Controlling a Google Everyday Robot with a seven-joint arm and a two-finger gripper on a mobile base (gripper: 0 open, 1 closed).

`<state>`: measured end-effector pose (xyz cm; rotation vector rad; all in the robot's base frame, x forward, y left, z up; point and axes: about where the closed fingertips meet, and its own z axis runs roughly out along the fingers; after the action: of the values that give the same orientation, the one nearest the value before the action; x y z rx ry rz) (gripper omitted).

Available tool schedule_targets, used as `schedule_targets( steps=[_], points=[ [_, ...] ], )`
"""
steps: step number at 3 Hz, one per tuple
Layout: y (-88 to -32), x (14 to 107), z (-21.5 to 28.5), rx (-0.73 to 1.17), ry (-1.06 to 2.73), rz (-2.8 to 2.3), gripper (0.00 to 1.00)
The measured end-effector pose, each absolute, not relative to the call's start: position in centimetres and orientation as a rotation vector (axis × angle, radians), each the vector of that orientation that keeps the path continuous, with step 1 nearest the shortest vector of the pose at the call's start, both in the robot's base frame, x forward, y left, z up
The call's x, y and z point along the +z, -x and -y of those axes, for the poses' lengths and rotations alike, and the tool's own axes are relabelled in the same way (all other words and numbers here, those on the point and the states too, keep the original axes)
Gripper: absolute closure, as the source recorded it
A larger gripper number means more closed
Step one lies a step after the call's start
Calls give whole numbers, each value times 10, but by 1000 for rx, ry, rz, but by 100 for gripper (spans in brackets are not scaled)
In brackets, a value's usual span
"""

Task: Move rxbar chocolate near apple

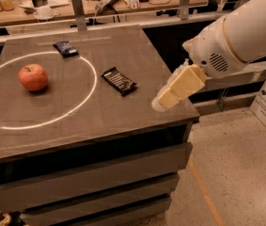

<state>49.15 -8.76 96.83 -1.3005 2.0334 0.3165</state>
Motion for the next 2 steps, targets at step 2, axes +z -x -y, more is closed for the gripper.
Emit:
schedule_targets(
  steps=[2],
  points=[
    [-529,940,65,467,1149,-2046,0]
  ],
)
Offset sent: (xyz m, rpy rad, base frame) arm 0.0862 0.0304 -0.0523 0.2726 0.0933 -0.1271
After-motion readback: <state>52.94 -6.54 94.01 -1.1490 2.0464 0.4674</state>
